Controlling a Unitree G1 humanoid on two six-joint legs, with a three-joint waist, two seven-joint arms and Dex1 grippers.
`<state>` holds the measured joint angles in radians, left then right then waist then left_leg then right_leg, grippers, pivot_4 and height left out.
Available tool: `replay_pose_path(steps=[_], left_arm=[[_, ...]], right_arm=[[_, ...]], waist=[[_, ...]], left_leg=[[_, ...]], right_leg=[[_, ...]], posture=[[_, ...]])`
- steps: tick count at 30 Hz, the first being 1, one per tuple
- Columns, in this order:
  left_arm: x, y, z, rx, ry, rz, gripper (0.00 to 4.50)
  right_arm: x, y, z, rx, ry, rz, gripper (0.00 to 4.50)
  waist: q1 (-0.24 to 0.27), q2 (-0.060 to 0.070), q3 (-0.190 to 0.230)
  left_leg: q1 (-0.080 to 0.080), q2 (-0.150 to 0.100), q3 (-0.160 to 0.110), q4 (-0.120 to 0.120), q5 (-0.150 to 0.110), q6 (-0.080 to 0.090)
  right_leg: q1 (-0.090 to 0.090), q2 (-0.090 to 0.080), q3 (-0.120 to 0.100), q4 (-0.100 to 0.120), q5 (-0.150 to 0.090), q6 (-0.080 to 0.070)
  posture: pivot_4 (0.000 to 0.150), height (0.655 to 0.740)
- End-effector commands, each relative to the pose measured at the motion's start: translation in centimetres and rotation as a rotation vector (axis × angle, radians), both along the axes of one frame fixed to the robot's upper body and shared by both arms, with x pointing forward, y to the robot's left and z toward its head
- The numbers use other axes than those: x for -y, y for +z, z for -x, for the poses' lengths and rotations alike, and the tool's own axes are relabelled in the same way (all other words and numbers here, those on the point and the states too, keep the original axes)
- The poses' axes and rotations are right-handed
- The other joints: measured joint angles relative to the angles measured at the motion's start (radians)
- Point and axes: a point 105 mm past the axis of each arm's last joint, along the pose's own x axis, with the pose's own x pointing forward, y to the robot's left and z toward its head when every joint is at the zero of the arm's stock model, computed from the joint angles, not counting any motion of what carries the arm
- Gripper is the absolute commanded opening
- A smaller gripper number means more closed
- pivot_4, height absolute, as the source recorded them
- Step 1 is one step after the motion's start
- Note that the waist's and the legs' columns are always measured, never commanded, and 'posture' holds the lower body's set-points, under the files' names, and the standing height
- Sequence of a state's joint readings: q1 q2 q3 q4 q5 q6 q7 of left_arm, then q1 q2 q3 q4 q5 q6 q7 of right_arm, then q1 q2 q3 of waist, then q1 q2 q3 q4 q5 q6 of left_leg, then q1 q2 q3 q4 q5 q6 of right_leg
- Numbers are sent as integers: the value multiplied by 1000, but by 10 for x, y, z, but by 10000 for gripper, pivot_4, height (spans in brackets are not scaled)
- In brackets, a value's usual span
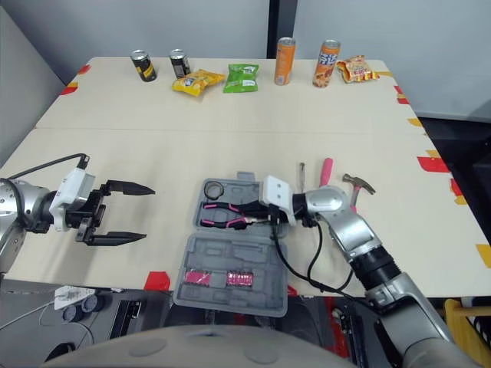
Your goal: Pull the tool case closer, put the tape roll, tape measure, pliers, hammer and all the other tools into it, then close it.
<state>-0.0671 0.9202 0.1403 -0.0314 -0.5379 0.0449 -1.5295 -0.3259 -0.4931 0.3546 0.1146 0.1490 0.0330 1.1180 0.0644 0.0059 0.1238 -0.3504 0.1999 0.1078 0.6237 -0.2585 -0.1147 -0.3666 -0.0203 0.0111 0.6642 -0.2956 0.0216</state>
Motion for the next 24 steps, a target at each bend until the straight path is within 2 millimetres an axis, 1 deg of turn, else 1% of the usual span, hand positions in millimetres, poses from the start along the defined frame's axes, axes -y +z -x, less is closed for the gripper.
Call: replay_pose_path(steps=[1, 7, 11, 14, 16, 21, 24], left_arm=[[2, 6, 2, 27, -22, -7, 45000], [4, 5, 3, 22, -30, -2, 45000], [5, 5, 4, 20, -32, -1, 45000], [6, 5, 4, 18, -33, 2, 45000], [6, 4, 5, 17, -32, 3, 45000], [6, 3, 5, 15, -29, 5, 45000], [6, 3, 5, 13, -29, 6, 45000]], right_arm=[[-4, 7, -2, 33, 13, -25, 259], [-6, -3, -4, 13, -5, -5, 259], [-3, -11, -6, -5, -29, 35, 259], [-7, -4, -8, -22, -39, -20, 259], [-7, -3, -9, -22, -49, -20, 259], [-2, -15, -7, -38, -36, 47, 259], [2, -24, -7, -70, -62, 92, 259]], waist=[[0, 0, 0], [0, 0, 0], [-1, 0, 0], [-1, -1, -1], [-1, -1, -1], [-1, -1, -2], [0, -2, -4]], left_leg=[[0, 0, 0, 0, 0, 0], [0, 0, 0, 0, 0, 0], [0, 0, 0, 0, 0, 0], [0, 0, 0, 1, 0, 0], [0, 0, 0, 0, 0, 0], [0, 0, 0, 0, 0, 0], [0, 0, 0, 1, 0, 0]], right_leg=[[0, 0, 0, 0, 0, 0], [0, 0, 0, 0, 0, 0], [0, 0, 0, 0, 0, 0], [0, 0, 0, 0, 0, 0], [0, 0, 0, 0, 0, 0], [0, 0, 0, 0, 0, 0], [0, 0, 0, 0, 0, 0]], posture=[[1500, 7400], [1500, 7400], [1500, 7400], [1500, 7400], [1500, 7400], [1500, 7400], [1500, 7400]])
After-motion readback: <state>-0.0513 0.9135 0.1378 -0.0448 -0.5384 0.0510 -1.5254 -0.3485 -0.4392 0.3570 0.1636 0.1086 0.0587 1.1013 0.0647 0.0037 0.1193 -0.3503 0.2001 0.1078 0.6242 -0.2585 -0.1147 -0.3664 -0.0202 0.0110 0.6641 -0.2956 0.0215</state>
